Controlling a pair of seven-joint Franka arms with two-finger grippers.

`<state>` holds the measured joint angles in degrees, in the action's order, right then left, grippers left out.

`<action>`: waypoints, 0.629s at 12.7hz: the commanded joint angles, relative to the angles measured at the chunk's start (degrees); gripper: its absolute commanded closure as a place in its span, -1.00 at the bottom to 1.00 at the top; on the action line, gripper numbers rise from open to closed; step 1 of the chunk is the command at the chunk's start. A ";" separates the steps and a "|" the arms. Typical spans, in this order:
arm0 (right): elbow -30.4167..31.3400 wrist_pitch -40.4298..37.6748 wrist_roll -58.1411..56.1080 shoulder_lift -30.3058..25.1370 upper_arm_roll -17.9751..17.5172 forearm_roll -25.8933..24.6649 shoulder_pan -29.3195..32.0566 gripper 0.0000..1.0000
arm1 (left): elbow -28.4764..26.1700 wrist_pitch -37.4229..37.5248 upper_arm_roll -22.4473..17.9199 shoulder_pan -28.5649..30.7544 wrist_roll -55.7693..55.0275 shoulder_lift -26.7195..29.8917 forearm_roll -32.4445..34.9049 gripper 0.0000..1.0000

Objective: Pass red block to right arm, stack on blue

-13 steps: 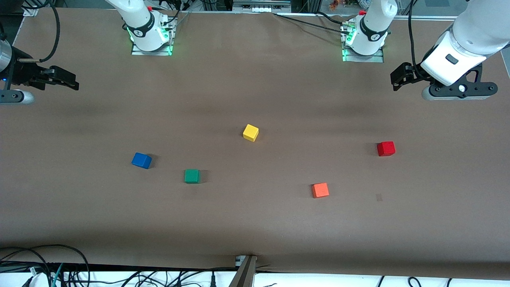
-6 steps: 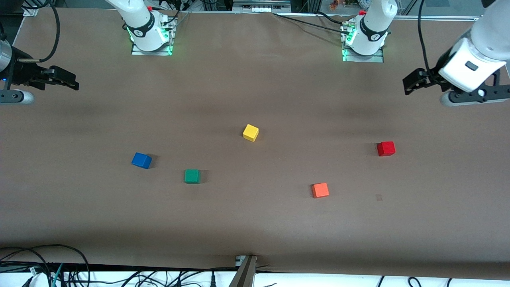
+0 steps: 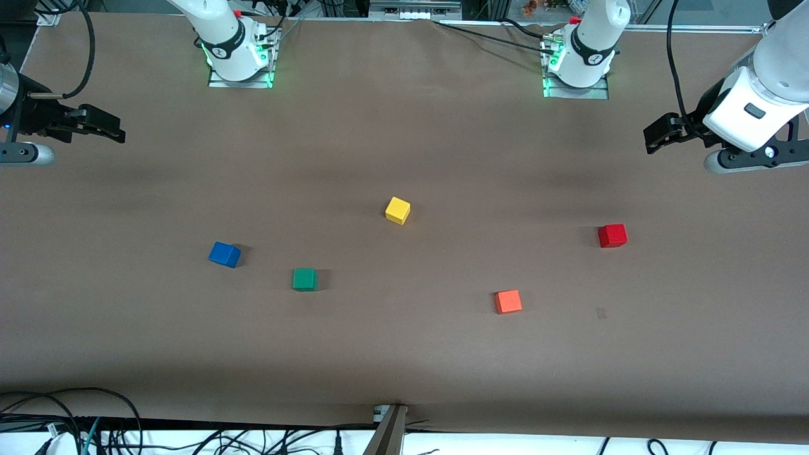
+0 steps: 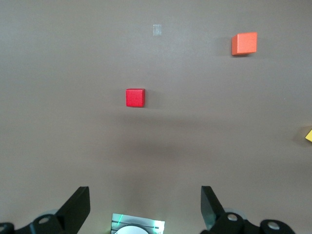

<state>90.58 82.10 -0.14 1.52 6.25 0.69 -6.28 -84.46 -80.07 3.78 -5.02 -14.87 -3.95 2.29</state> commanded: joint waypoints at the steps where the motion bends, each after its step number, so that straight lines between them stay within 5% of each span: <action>1: -0.14 -0.71 0.67 -0.64 0.08 0.63 -0.05 -1.00 | 0.00 0.35 0.18 0.53 -0.24 -0.09 0.97 -1.00; 8: -0.14 -0.63 0.67 -0.64 0.00 0.63 -0.05 -1.00 | -4.11 -3.77 0.18 2.11 0.46 0.43 1.76 -1.00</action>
<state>90.58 82.10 -0.14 1.52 6.24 0.71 -6.28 -85.45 -82.09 3.68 -3.99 -14.91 -5.14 2.31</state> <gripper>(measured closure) 0.000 0.000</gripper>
